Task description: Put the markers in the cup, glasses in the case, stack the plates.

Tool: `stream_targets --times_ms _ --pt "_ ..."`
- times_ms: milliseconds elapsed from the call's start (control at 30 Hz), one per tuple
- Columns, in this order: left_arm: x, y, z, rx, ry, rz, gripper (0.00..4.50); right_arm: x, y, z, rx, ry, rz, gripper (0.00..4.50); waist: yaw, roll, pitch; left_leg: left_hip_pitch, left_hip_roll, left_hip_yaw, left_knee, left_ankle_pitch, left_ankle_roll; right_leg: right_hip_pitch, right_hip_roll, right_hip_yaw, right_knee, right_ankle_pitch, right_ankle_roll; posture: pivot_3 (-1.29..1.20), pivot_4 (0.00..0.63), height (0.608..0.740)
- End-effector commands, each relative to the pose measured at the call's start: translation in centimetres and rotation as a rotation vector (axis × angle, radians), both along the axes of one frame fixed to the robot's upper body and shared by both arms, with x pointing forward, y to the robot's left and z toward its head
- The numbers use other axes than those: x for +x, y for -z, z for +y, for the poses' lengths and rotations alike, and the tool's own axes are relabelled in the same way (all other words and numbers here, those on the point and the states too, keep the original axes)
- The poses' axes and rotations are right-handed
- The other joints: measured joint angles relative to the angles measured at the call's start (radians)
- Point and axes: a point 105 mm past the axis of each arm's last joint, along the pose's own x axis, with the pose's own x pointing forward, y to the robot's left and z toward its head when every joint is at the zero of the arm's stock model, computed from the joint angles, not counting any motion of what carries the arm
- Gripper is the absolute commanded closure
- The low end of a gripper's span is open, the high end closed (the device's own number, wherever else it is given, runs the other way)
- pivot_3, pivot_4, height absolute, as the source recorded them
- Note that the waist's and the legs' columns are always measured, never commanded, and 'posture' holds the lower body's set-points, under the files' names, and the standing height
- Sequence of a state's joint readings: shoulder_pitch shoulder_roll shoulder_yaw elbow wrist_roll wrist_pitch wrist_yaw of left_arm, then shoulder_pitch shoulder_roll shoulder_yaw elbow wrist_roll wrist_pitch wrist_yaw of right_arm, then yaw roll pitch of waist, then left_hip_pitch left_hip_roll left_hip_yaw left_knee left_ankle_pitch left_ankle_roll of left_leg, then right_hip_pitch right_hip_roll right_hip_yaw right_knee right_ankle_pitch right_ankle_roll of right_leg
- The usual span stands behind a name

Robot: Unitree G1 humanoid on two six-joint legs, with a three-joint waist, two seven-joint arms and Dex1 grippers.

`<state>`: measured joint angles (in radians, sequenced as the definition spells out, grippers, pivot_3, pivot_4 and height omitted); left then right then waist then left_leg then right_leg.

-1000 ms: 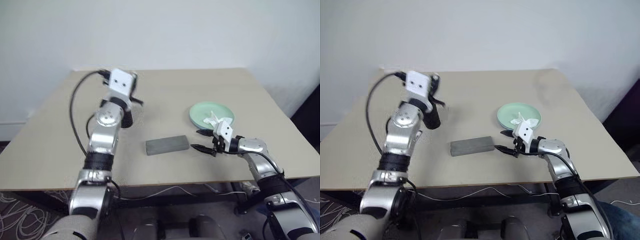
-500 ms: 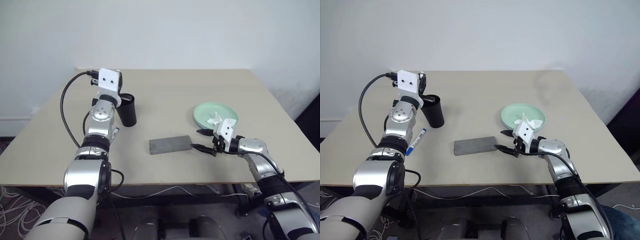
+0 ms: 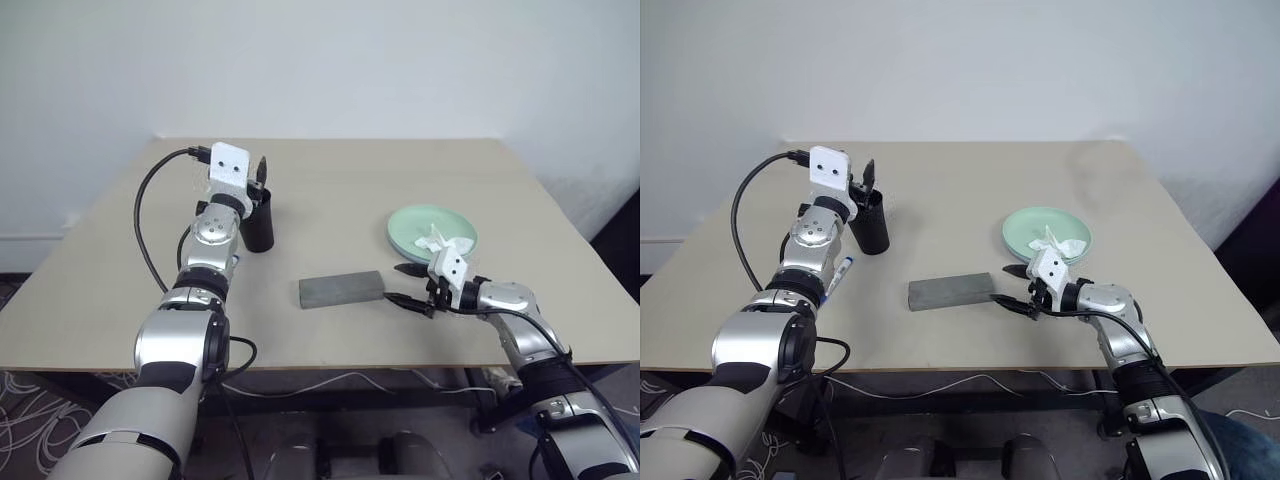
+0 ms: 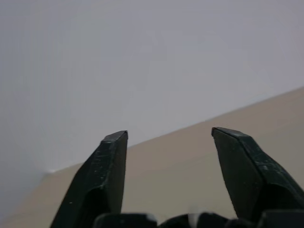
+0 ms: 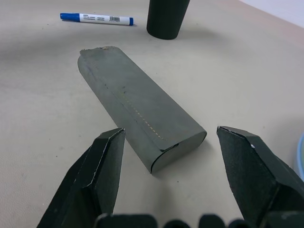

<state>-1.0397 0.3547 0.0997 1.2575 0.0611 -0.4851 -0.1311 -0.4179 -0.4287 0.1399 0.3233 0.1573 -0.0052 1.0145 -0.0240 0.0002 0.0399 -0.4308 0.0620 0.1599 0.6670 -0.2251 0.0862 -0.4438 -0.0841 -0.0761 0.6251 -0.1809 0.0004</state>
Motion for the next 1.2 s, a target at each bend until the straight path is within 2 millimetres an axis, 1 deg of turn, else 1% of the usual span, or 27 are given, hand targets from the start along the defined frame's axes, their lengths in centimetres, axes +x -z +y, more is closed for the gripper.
stream_targets --times_ms 33,133,267,333,400,467,500,533,567,633,733,767,833,867,933,1000,1067,1100,1200 --pt "0.1 -2.9 -0.8 0.001 0.023 -0.092 1.69 0.3 -1.7 -0.3 0.017 0.007 -0.058 1.14 0.0 0.0 0.0 0.0 0.0 0.0 0.0 0.0 0.0 0.0 0.0 0.0 0.0 0.0 0.0 0.0 0.0 0.74" --pt "0.1 -3.1 -0.8 -0.029 0.038 -0.093 1.69 0.4 -1.8 -0.1 0.015 0.003 -0.06 1.14 0.001 0.0 0.0 0.0 0.0 0.0 0.0 0.0 0.0 0.0 0.0 0.0 0.0 0.0 0.0 0.0 0.0 0.74" --pt "-0.1 -2.9 -1.0 -0.108 0.147 -0.058 1.69 0.5 -1.9 0.0 0.014 0.0 -0.063 1.14 0.0 0.0 0.0 0.0 0.0 0.0 0.0 0.0 0.0 0.0 0.0 0.0 0.0 0.0 0.0 0.0 0.0 0.74" --pt "-0.5 -2.8 -0.6 -0.171 0.205 -0.038 1.69 0.5 -2.0 0.0 0.013 -0.002 -0.065 1.14 0.0 0.0 0.0 0.0 0.0 0.0 0.0 0.0 0.0 0.0 0.0 0.0 0.0 0.0 0.0 0.0 0.0 0.74" --pt "-1.2 -3.1 0.3 -0.226 0.248 -0.045 1.69 0.5 -2.0 0.0 0.012 -0.003 -0.066 1.14 -0.003 0.0 0.0 0.0 0.0 0.0 0.0 0.0 0.0 0.0 0.0 0.0 0.0 0.0 0.0 0.0 0.0 0.74" --pt "-2.5 -2.8 1.7 -0.236 0.274 -0.027 1.69 0.5 -1.9 0.0 0.011 -0.006 -0.064 1.14 -0.017 0.0 0.0 0.0 0.001 0.0 0.0 0.0 0.0 0.0 0.0 0.001 0.0 0.0 0.0 0.0 0.0 0.74" --pt "-3.4 -2.4 2.5 -0.236 0.297 0.004 1.69 0.5 -1.9 0.1 0.01 -0.008 -0.063 1.14 -0.025 0.0 0.0 0.0 0.001 0.0 0.0 0.0 0.0 0.0 0.0 0.001 0.001 0.0 0.0 0.0 0.0 0.74" --pt "-4.2 -2.1 2.9 -0.236 0.315 0.028 1.69 0.5 -1.8 0.1 0.01 -0.009 -0.061 1.14 -0.03 0.0 0.0 0.0 0.001 0.0 0.0 0.0 -0.001 0.0 0.001 0.001 0.001 0.001 0.001 0.0 0.0 0.74" --pt "-5.4 -1.5 3.4 -0.23 0.353 0.067 1.69 0.4 -1.8 0.1 0.008 -0.014 -0.058 1.14 -0.035 0.0 0.0 0.0 0.001 0.001 0.0 0.001 -0.001 0.0 0.002 0.002 0.001 0.001 0.001 0.0 0.0 0.74" --pt "-7.2 -0.7 3.8 -0.23 0.41 0.133 1.69 0.4 -1.7 0.2 0.005 -0.02 -0.055 1.14 -0.038 0.0 0.0 0.001 0.002 0.001 0.001 0.003 -0.005 0.0 0.003 0.002 0.002 0.001 0.001 0.0 0.0 0.74" --pt "-9.5 0.4 4.5 -0.247 0.47 0.237 1.69 0.4 -1.6 0.3 0.001 -0.031 -0.052 1.14 -0.028 -0.001 0.0 0.001 0.003 0.0 0.001 0.003 -0.005 0.0 0.003 0.001 0.002 0.0 0.0 0.0 0.0 0.74" --pt "-10.4 1.4 5.0 -0.222 0.473 0.302 1.69 0.5 -1.7 0.4 0.0 -0.036 -0.052 1.14 -0.026 -0.001 0.0 0.001 0.003 0.0 0.002 0.001 -0.002 0.0 0.002 0.001 0.002 0.0 -0.001 0.0 0.0 0.74" --pt "-11.5 3.1 5.9 -0.156 0.431 0.422 1.69 0.6 -1.7 0.5 -0.001 -0.044 -0.053 1.14 -0.026 -0.001 0.0 0.002 0.003 0.0 0.002 0.001 -0.002 0.0 0.0 -0.001 0.002 0.001 -0.001 0.0 0.0 0.74" --pt "-11.5 4.0 6.8 -0.1 0.372 0.476 1.69 0.7 -1.8 0.6 -0.002 -0.047 -0.053 1.14 -0.024 0.0 0.0 0.002 0.003 0.0 0.001 0.001 -0.002 0.0 -0.001 -0.001 0.002 0.002 -0.001 0.0 0.0 0.74" --pt "-11.4 5.0 8.0 -0.067 0.283 0.539 1.69 0.7 -1.8 0.6 -0.003 -0.051 -0.053 1.14 -0.018 0.0 0.0 0.002 0.003 0.0 0.001 0.001 -0.002 0.0 -0.002 -0.002 0.002 0.003 -0.002 0.0 0.0 0.74" --pt "-11.0 6.0 9.0 -0.105 0.189 0.616 1.69 0.8 -1.7 0.7 -0.003 -0.053 -0.052 1.14 -0.012 0.0 0.0 0.001 0.003 0.0 -0.001 0.001 -0.002 -0.001 -0.003 -0.004 0.001 0.005 -0.003 0.0 0.0 0.74" --pt "-10.2 6.6 9.8 -0.137 0.082 0.654 1.69 0.7 -1.7 0.8 -0.004 -0.056 -0.05 1.14 -0.006 -0.001 0.0 0.001 0.004 0.0 -0.003 0.001 -0.003 -0.001 -0.003 -0.004 0.0 0.007 -0.004 0.0 0.0 0.74" --pt "-9.8 6.7 9.9 -0.143 0.051 0.661 1.69 0.7 -1.6 0.8 -0.004 -0.058 -0.05 1.14 -0.005 -0.001 0.0 0.001 0.004 0.0 -0.005 0.002 -0.003 -0.002 -0.003 -0.004 0.0 0.007 -0.005 0.0 0.0 0.74" --pt "-9.0 7.2 9.1 -0.15 0.049 0.697 1.69 0.7 -1.6 0.8 -0.004 -0.059 -0.048 1.14 0.002 -0.001 0.0 0.001 0.004 0.0 -0.007 0.003 -0.006 -0.004 -0.001 -0.004 0.0 0.008 -0.006 0.0 0.0 0.74"
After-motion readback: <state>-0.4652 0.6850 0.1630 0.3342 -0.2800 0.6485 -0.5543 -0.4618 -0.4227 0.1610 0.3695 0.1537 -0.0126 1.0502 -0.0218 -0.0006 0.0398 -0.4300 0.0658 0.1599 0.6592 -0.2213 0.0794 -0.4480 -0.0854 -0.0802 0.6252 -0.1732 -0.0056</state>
